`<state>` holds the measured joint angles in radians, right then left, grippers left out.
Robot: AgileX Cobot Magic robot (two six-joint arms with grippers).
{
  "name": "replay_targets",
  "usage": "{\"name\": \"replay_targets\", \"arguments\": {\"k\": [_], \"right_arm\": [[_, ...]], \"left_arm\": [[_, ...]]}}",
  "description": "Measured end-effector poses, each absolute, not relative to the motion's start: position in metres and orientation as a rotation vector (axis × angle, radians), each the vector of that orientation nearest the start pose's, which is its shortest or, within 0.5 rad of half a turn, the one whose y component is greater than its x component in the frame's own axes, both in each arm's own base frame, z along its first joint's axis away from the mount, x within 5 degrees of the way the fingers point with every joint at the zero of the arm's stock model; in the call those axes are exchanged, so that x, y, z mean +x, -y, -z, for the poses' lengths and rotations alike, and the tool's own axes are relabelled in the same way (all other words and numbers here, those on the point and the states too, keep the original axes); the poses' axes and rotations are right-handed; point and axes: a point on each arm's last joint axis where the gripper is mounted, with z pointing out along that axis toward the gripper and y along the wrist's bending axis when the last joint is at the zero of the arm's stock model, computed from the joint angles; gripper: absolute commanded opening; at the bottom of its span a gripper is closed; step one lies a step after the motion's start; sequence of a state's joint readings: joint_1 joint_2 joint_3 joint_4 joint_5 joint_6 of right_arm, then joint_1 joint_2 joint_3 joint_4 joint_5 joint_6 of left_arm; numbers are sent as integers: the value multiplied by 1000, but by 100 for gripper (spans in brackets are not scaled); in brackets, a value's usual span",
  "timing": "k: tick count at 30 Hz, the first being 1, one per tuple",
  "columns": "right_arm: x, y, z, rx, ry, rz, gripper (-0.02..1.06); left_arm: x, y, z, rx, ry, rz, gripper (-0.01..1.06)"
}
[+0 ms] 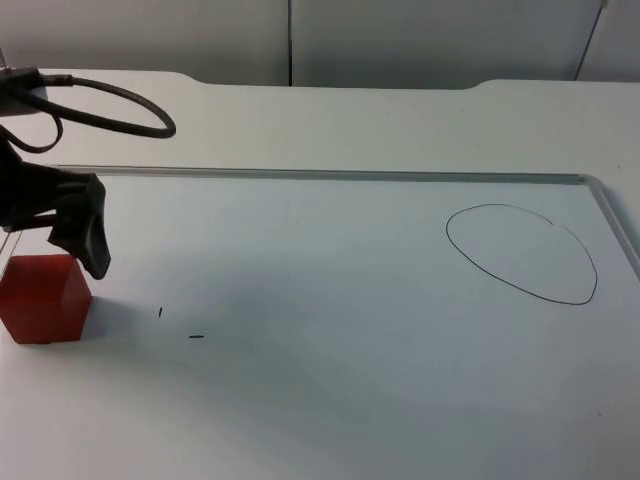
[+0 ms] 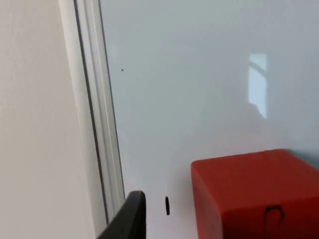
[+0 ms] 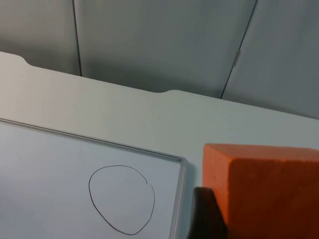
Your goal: Pick up one cube with the left hand and another cube with the right hand. First place the cube in the right hand at the target position, then stack the cube in the left hand on top.
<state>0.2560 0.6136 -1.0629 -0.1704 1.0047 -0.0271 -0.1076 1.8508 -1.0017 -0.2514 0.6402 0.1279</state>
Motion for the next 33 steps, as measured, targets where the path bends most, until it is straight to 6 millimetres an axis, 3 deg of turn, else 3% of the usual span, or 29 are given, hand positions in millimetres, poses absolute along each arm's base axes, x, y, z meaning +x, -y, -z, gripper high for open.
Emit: {"name": "replay_targets", "arguments": {"k": [12, 19, 22, 23, 27, 28, 31, 33], "right_arm": [[77, -7, -424, -289, -2005, 59, 0], [77, -7, -424, -289, -2005, 59, 0], [77, -7, -424, -289, -2005, 59, 0], [77, -7, -424, -289, -2005, 59, 0], [77, -7, -424, -289, -2005, 59, 0], [77, -7, -424, -289, -2005, 59, 0], [77, -7, -425, -289, -1999, 59, 0], [77, -7, -425, -289, -1997, 58, 0]], "left_arm": [[326, 48, -117, 67, -3017, 236, 104], [326, 48, -115, 65, -3024, 235, 96], [326, 48, -115, 65, -3024, 235, 81], [326, 48, -115, 65, -3024, 235, 81], [326, 48, -115, 65, -3024, 235, 42], [326, 48, -115, 65, -3024, 235, 42], [326, 48, -115, 65, -3024, 235, 9], [326, 48, -115, 65, -3024, 235, 0]]}}
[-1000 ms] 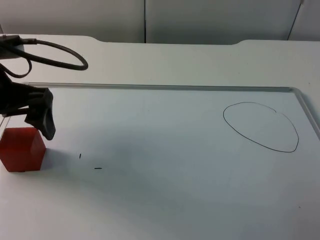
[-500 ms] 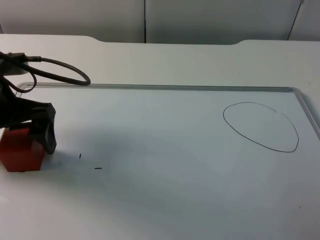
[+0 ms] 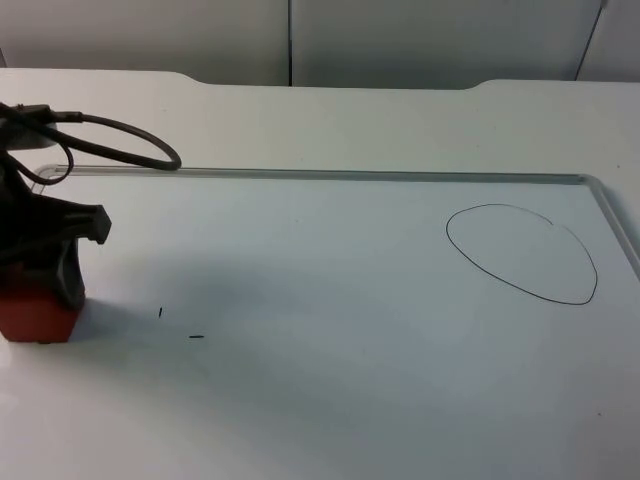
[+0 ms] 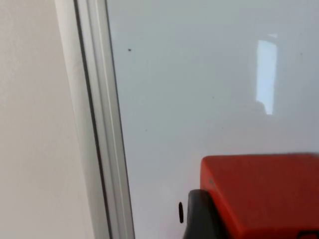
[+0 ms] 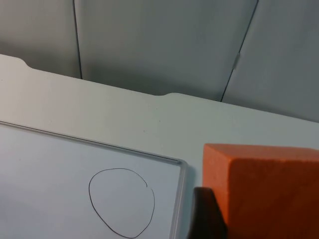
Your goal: Pick up one cube with the left hand and another cube with the right hand. First place the cube in the right hand at the target position, then stack the cube in the left hand on top.
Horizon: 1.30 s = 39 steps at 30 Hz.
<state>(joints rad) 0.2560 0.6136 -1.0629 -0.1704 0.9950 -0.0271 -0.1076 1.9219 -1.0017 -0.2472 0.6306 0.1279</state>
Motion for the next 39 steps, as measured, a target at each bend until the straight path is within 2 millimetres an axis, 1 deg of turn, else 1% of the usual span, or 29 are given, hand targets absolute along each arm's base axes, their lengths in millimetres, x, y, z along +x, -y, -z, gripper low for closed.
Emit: {"name": "replay_targets", "arguments": {"k": [5, 7, 9, 10, 12, 14, 15, 17, 18, 19, 20, 22, 23, 24, 27, 28, 29, 30, 32, 34, 35, 39], "right_arm": [[77, -7, -425, -289, -1997, 58, 0], [77, -7, -425, -289, -1997, 58, 0], [77, -7, -425, -289, -1997, 58, 0], [77, -7, -425, -289, -1997, 58, 0], [77, -7, -425, -289, -1997, 58, 0], [77, -7, -425, -289, -1997, 58, 0], [77, -7, -425, -289, -1997, 58, 0], [77, -7, -425, -289, -1997, 58, 0], [77, -7, -425, -289, -1998, 54, 0], [77, -7, -425, -289, -1998, 52, 0], [77, -7, -425, -289, -1998, 52, 0], [77, -8, -425, -289, -1998, 47, 0], [77, -8, -425, -289, -1999, 46, 0], [77, -8, -425, -289, -1999, 46, 0], [81, -9, -423, -292, -2016, 46, 0], [83, -9, -422, -294, -2027, 47, 0], [83, -9, -422, -294, -2027, 47, 0], [86, -10, -422, -296, -2036, 45, 0], [96, -13, -418, -304, -2071, 41, 0], [106, -17, -415, -312, -2106, 32, 0], [106, -17, -415, -312, -2106, 32, 0], [136, -25, -402, -335, -2206, 37, 0]], "left_arm": [[325, 48, -115, 66, -3026, 236, 0], [324, 49, -125, 75, -3013, 241, 0], [323, 49, -140, 86, -2976, 248, 0], [323, 49, -140, 86, -2976, 248, 0], [320, 49, -161, 95, -2919, 255, 0], [316, 49, -188, 96, -2831, 270, 0], [316, 49, -188, 96, -2831, 270, 0], [308, 49, -218, 107, -2734, 288, 0], [303, 49, -236, 116, -2676, 297, 0], [293, 49, -259, 124, -2596, 307, 0], [293, 49, -259, 124, -2596, 307, 0], [276, 48, -291, 140, -2483, 315, 0], [268, 47, -303, 148, -2448, 318, 0], [268, 47, -303, 148, -2448, 318, 0], [240, 45, -334, 182, -2355, 321, 0], [233, 45, -340, 189, -2341, 324, 0], [233, 45, -340, 189, -2341, 324, 0], [225, 44, -346, 197, -2325, 325, 0], [213, 43, -354, 209, -2298, 326, 0], [208, 43, -358, 214, -2291, 327, 0], [208, 43, -358, 214, -2291, 327, 0], [206, 43, -357, 221, -2307, 332, 0]]}}
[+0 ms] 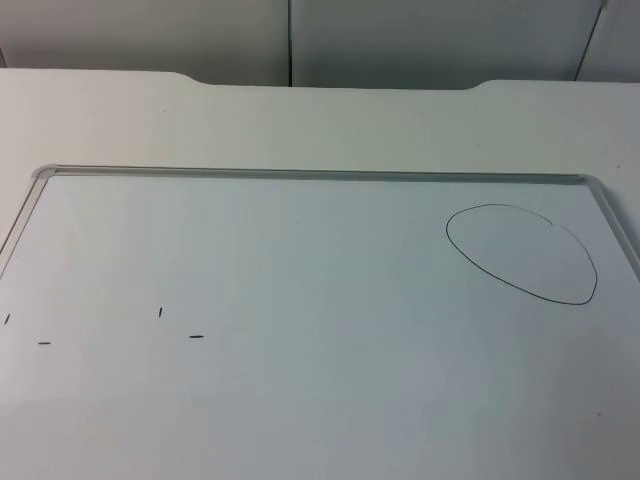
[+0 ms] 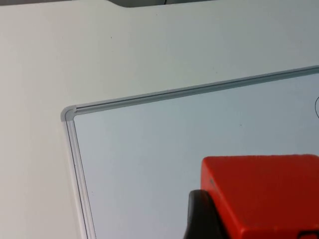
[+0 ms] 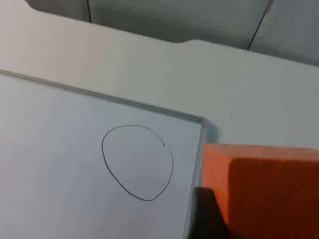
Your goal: Pick up one cube with the left hand and another cube with the right hand. First place the cube in the right hand at the target position, then stack the cube in the left hand on top.
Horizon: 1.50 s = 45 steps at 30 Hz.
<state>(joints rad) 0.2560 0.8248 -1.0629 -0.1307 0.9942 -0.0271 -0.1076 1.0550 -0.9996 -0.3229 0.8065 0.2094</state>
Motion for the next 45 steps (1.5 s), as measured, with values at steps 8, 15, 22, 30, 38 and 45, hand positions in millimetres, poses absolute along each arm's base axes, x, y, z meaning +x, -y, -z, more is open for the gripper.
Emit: {"name": "replay_targets", "arguments": {"k": [8, 15, 22, 30, 38, 45], "right_arm": [[200, -50, -366, -377, -2362, -51, 0], [265, -70, -322, -413, -2504, -84, 0], [305, -82, -275, -438, -2630, -84, 0], [328, -88, -235, -448, -2705, -79, 0], [354, -95, -195, -464, -2794, -69, 0], [364, -107, -163, -514, -2834, -33, 0]], "left_arm": [[205, 44, -357, 240, -2307, 330, 0], [205, 44, -357, 243, -2309, 336, 0], [205, 45, -357, 238, -2308, 354, 0], [204, 45, -357, 238, -2312, 360, 0], [204, 46, -357, 236, -2313, 364, 0], [204, 46, -357, 235, -2313, 367, 0]]}}
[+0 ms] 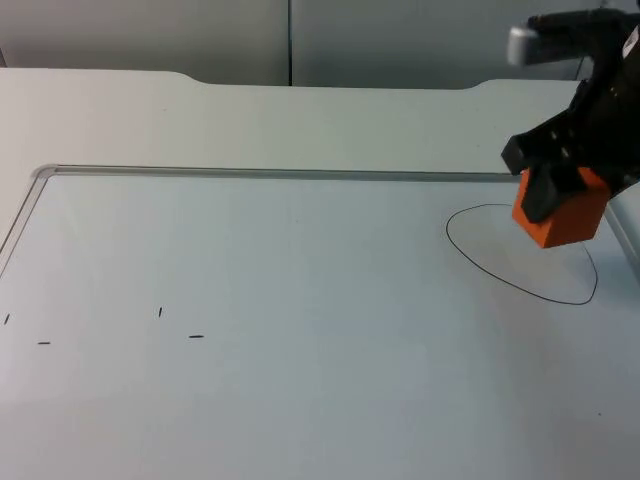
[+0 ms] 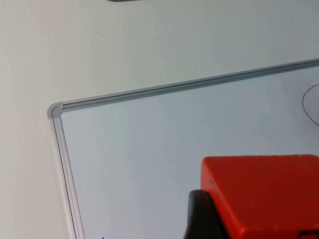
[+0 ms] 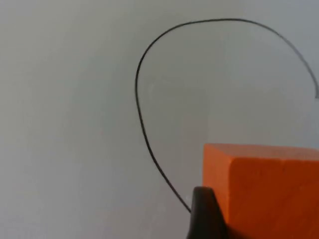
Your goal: Pick up one cube with the left hand and another cube with the right hand. First place the cube in the right hand at the target position, then stack the cube in the left hand on top.
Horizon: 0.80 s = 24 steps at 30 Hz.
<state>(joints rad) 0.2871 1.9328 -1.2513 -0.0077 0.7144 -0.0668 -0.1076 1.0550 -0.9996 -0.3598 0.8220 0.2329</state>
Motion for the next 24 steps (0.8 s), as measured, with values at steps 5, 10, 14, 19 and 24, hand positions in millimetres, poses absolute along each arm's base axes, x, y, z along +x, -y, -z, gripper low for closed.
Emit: {"name": "replay_targets", "arguments": {"k": [5, 10, 14, 19, 24], "right_arm": [[367, -121, -144, -471, -2837, -47, 0], [370, -121, -132, -395, -2855, -50, 0], [371, -121, -131, -384, -2847, -44, 0], [373, -118, -131, -353, -2848, -40, 0], [373, -117, -125, -323, -2863, -35, 0]], "left_arm": [[204, 46, -357, 235, -2313, 367, 0], [204, 46, -357, 234, -2312, 369, 0], [204, 46, -357, 241, -2311, 366, 0], [204, 46, -357, 249, -2310, 362, 0], [204, 46, -357, 257, -2308, 359, 0]]}}
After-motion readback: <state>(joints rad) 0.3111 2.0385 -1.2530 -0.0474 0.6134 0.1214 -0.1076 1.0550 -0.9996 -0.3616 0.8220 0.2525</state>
